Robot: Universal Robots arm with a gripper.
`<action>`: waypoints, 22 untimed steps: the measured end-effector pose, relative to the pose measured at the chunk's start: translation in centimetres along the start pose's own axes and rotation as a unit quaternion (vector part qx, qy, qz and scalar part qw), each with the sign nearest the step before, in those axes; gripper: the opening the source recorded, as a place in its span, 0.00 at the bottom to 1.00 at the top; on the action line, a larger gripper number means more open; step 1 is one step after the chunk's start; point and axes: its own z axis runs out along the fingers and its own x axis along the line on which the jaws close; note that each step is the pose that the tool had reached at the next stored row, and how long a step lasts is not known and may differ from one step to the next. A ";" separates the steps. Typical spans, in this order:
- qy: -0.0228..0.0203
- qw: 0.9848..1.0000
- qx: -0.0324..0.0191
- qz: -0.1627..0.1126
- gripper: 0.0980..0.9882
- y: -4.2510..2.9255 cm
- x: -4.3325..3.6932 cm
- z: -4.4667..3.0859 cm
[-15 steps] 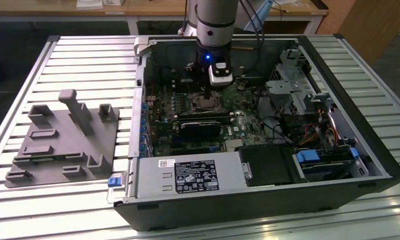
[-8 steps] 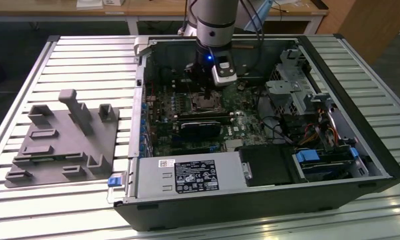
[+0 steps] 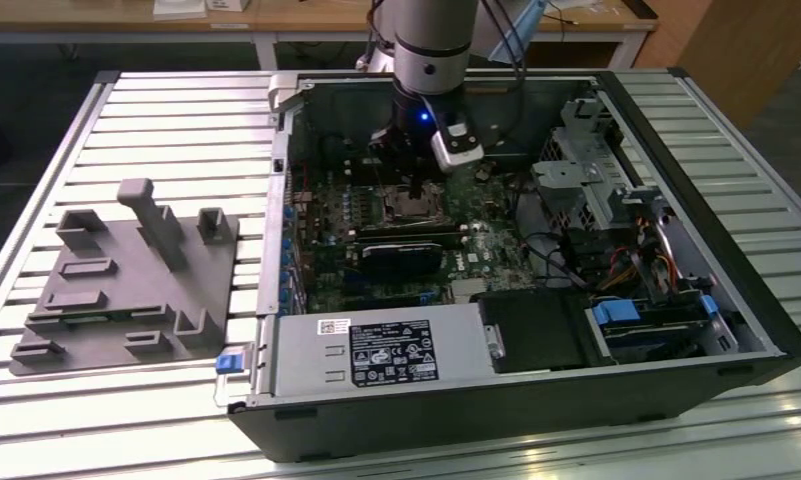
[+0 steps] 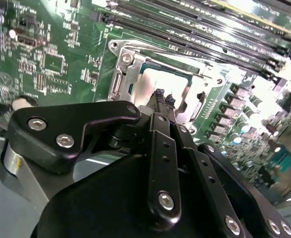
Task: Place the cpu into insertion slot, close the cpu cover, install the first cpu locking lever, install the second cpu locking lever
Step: 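Close the cpu cover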
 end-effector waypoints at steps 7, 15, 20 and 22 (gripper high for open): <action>0.001 0.998 0.000 -0.063 0.01 -0.01 0.00 0.04; 0.002 0.996 0.000 -0.087 0.01 -0.03 0.15 0.05; 0.000 0.996 0.000 -0.087 0.01 -0.14 0.64 0.05; -0.001 0.996 0.000 -0.087 0.01 -0.17 0.82 0.06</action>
